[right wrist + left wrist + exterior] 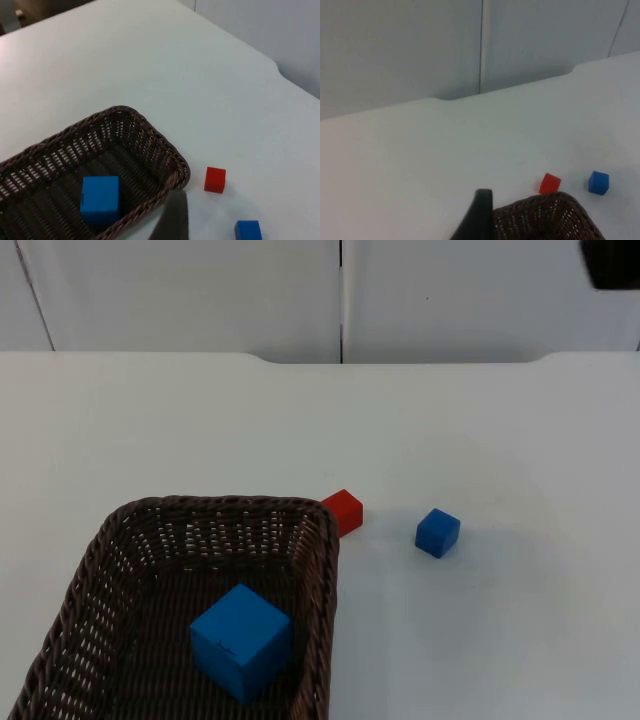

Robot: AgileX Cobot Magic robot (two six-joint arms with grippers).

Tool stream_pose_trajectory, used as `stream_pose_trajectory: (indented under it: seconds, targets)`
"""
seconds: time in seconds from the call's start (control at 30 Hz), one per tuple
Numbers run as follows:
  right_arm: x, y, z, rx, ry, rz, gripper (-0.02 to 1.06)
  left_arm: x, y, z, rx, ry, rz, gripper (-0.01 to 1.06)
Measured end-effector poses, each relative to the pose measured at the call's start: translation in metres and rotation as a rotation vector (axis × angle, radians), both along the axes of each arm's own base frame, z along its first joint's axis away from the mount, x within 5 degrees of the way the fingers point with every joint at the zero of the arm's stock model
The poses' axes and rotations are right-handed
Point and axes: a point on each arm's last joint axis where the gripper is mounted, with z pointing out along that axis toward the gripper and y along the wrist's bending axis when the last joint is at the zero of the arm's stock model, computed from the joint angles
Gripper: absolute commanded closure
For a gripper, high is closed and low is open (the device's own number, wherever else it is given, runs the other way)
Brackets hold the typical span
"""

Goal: Pick up the basket with the left hand and place the largest block into the basket with the right hand.

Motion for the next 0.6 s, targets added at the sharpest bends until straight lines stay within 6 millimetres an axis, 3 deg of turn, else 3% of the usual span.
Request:
stream_pose_trajectory:
  seconds: [0.23, 0.4, 0.6]
  targets:
    - [-0.032, -0.019, 0.004, 0.063, -0.044, -0.016, 0.34, -0.022, 0.003, 0.003, 0.016, -0.041, 0.031, 0.21]
    - [-0.065, -0.037, 0.011, 0.133, -0.094, -0.014, 0.34, -0.043, 0.005, 0.003, 0.042, -0.058, 0.038, 0.21]
    - [-0.094, -0.053, 0.006, 0.191, -0.109, -0.014, 0.34, -0.060, 0.007, 0.001, 0.048, -0.073, 0.062, 0.21]
